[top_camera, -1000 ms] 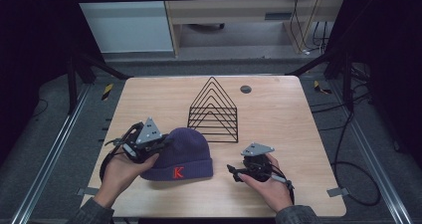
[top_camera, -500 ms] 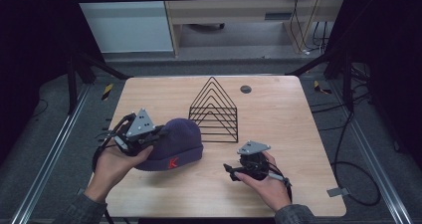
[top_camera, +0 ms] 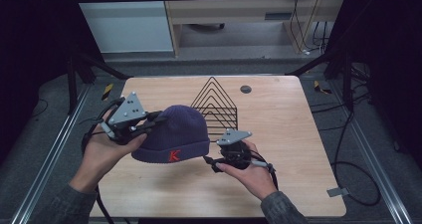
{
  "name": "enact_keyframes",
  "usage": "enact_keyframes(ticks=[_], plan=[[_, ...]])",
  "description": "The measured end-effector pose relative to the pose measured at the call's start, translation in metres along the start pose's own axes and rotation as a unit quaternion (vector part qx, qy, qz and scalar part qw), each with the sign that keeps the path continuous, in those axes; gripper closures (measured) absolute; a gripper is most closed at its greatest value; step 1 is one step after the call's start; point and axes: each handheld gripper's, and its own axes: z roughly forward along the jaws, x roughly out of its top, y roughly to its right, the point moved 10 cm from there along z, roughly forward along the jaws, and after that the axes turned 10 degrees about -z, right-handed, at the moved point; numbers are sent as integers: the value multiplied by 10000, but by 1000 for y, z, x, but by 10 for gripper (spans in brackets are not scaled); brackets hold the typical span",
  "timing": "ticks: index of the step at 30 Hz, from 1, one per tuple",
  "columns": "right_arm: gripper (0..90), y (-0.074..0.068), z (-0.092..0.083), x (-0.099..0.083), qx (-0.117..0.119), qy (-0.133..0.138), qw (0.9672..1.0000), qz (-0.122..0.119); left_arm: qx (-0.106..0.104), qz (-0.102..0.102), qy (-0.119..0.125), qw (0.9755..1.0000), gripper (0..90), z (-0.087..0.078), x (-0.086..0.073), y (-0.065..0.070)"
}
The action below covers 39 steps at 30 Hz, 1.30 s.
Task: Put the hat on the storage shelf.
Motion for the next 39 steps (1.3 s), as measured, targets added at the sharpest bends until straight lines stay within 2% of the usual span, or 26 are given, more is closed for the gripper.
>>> enact_keyframes(ticks=[4,6,8,11,14,15,18,20,22,24,28,33,39], plan=[[334,0,2,20,152,39,9998,-141,-36,32,44,10000,808,-1,4,2],[333,7,4,26,130,20,9998,-125,-39,72,48,10000,808,-3,5,3],[338,10,6,27,180,14,9998,-102,-65,65,67,9999,808,-4,6,3],[360,6,10,27,376,-82,9991,-159,-100,13,141,9998,808,-5,6,1],[452,3,12,26,446,-93,9987,-220,-101,-61,157,9998,808,-4,4,-2],[452,3,12,26,446,-93,9987,-220,-101,-61,157,9998,808,-4,4,-2],[593,0,11,26,460,-84,9985,-295,-79,-192,145,9997,807,-3,4,-8],[652,-1,8,28,492,-34,9984,-270,-67,-293,148,9994,807,-2,7,-12],[689,3,-1,35,448,35,9985,-299,-52,-387,194,9991,806,-2,16,-17],[691,4,-4,37,443,69,9986,-286,-40,-410,215,9989,806,-2,20,-18],[707,14,-22,48,346,154,9986,-363,-71,-561,329,9979,804,-1,38,-24],[717,34,-39,56,144,190,9992,-333,-30,-544,413,9977,804,8,60,-29],[719,44,-47,57,67,150,9993,-345,21,-582,524,9969,804,15,67,-26]])
